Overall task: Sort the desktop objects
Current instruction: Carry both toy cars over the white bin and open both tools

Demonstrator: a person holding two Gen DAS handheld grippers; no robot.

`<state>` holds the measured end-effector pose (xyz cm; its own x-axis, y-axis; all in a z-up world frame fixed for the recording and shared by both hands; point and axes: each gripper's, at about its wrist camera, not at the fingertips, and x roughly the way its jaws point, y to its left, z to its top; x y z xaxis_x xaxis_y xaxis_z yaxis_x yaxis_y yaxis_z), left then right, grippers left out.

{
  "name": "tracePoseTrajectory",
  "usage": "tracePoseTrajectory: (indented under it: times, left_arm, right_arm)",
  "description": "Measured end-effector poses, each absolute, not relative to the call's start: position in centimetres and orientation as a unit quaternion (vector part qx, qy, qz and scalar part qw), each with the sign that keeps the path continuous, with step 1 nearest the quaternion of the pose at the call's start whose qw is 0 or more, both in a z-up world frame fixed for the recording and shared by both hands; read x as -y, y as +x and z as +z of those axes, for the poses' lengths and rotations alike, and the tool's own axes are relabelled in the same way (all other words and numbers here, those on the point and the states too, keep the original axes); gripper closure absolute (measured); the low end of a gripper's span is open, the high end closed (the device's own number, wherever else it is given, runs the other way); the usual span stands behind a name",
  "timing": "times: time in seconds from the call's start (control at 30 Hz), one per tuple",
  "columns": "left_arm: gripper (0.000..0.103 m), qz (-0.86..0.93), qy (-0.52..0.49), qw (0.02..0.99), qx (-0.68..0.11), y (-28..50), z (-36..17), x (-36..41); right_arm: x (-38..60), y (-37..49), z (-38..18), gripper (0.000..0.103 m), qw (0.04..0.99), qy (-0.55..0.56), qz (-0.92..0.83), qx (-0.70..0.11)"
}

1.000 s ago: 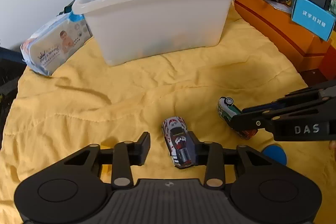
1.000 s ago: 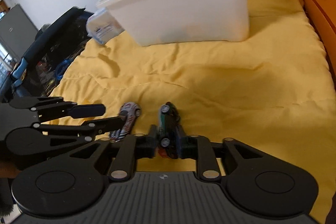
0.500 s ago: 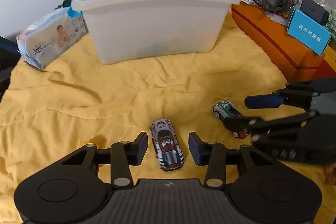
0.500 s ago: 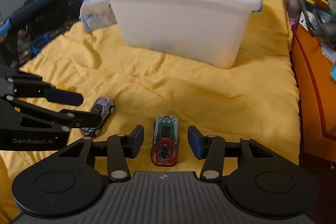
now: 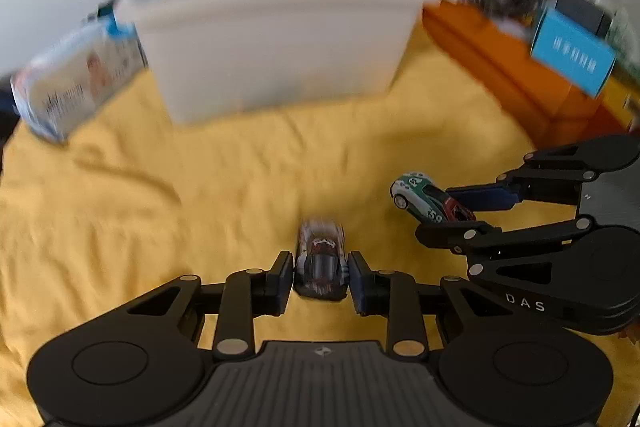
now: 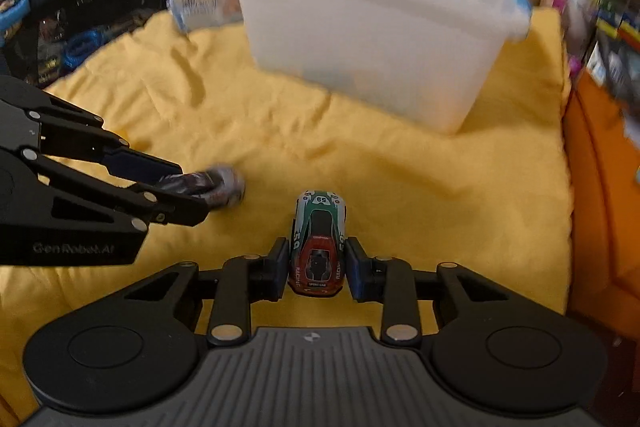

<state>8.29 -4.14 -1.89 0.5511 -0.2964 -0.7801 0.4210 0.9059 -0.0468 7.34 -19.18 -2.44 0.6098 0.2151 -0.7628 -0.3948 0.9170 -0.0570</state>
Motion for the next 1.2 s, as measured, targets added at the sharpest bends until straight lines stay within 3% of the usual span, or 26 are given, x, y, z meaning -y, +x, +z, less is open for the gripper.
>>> tracePoseTrajectory:
  times: [0.43,0.83,0.87,0.93,1.03,1.17,1.2]
  left_arm:
    - [0.07,-0.2,0.08,0.944,-0.248,15.2,12.1,4.1]
    - [0.07,-0.167,0.081,0.942,-0.279,23.5,9.5,5.5]
    - [0.069,-0.164,0.081,0.941,-0.285,23.7,9.0,5.3]
    - [0.057,-0.162,0.083,0.938,-0.294,23.9,8.6,5.4]
    - [0.041,-0.163,0.083,0.941,-0.286,23.3,8.8,4.9]
    - [0.037,-0.159,0.088,0.943,-0.278,21.8,9.9,3.7]
    - [0.032,-0.156,0.092,0.944,-0.277,21.1,10.1,3.3]
  right_arm:
    - [20.5,13.0,10.6,0.07,0.95,-0.109,0.141,-0.256]
    - [19.7,20.3,9.1,0.069,0.946,-0.097,0.102,-0.291]
    - [19.7,20.7,8.7,0.065,0.945,-0.099,0.097,-0.298]
    - [19.6,20.9,8.3,0.058,0.943,-0.1,0.094,-0.305]
    - [19.6,20.0,8.5,0.056,0.945,-0.103,0.093,-0.297]
    - [19.8,18.2,9.5,0.047,0.95,-0.102,0.1,-0.277]
    - [19.8,17.5,9.8,0.045,0.951,-0.104,0.104,-0.271]
